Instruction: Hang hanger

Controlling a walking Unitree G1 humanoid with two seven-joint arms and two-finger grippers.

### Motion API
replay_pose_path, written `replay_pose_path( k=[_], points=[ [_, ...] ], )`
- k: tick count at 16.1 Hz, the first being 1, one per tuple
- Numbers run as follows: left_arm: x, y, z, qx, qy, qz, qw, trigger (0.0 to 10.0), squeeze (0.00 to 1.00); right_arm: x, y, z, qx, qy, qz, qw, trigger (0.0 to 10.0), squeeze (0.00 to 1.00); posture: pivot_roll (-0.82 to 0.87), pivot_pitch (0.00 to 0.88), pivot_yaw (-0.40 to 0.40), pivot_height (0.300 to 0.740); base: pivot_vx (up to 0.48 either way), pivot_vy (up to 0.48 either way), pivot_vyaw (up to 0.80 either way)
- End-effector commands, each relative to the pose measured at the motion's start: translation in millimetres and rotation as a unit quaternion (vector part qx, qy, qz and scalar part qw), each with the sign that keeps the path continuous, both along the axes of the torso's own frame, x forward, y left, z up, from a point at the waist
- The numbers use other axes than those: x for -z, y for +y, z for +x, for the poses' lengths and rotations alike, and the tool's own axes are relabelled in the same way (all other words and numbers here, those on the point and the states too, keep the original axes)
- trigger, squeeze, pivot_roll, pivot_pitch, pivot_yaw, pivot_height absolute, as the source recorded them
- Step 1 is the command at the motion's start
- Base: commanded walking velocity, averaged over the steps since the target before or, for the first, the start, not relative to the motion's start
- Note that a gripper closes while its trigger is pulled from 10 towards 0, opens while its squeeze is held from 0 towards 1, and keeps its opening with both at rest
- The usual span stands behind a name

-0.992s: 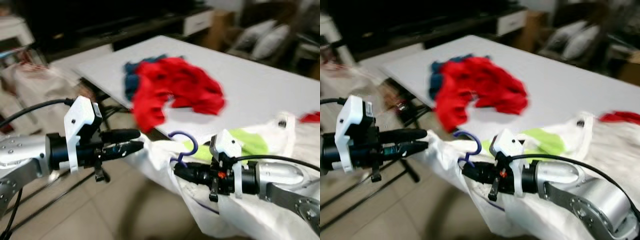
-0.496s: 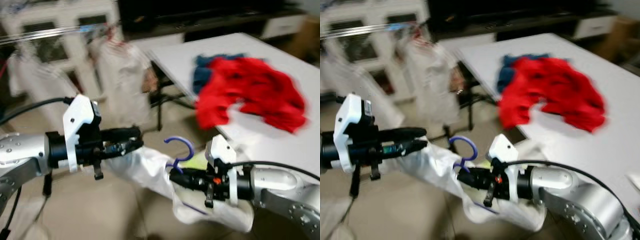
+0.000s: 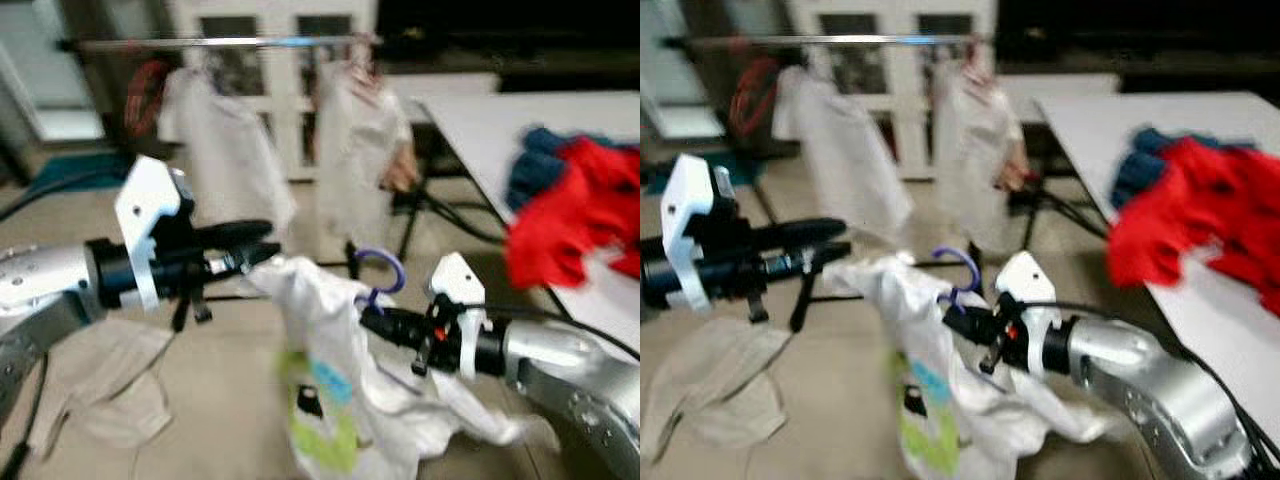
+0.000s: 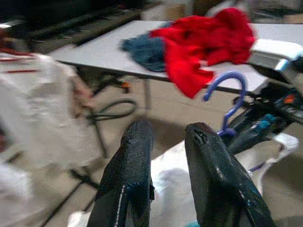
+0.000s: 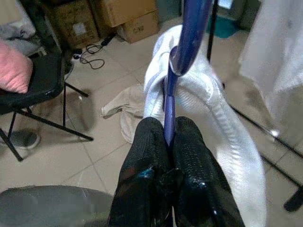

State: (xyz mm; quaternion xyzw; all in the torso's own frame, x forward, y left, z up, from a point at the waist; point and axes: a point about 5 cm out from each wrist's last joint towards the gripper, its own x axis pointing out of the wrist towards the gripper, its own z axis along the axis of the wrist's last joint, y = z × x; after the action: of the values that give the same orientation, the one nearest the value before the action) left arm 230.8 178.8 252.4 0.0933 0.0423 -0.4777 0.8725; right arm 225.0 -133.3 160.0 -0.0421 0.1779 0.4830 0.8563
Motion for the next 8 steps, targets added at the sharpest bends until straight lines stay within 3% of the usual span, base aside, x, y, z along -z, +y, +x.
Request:
replay_pose_path(
  k=[1, 3, 4, 5, 8],
  points=[
    [-8, 0.6, 1.6, -0.011, -0.036, 0.004, 0.999, 10.0, 0.0, -3, -3.9, 7.2, 0.016, -0.022, -0.009, 1.0, 10.0, 0.0, 0.08, 0.0, 0.034, 0.74, 0.0, 0.0, 0.8],
    [0, 11.0, 6.8, -0.04, -0.054, 0.069, 0.995, 10.0, 0.0, -5, -10.3, 14.8, 0.036, -0.039, -0.014, 0.998, 10.0, 0.0, 0.08, 0.0, 0.028, 0.74, 0.0, 0.0, 0.8],
    [2, 17.3, 10.2, -0.059, -0.042, 0.056, 0.996, 10.0, 0.0, -8, -14.1, 18.7, 0.048, -0.049, -0.008, 0.998, 10.0, 0.0, 0.09, 0.0, 0.025, 0.74, 0.0, 0.0, 0.0],
    [4, 25.3, 15.2, -0.083, -0.045, 0.064, 0.993, 10.0, 1.0, -13, -18.8, 23.7, 0.062, -0.056, 0.005, 0.997, 10.0, 0.0, 0.09, 0.0, 0.023, 0.74, 0.0, 0.0, 0.0],
    [30, 47.4, 16.8, -0.112, -0.044, 0.108, 0.987, 10.0, 1.0, -26, -34.6, 32.8, 0.058, -0.086, 0.017, 0.994, 10.0, 0.0, 0.09, 0.0, 0.024, 0.74, 0.0, 0.0, 0.0]
  ],
)
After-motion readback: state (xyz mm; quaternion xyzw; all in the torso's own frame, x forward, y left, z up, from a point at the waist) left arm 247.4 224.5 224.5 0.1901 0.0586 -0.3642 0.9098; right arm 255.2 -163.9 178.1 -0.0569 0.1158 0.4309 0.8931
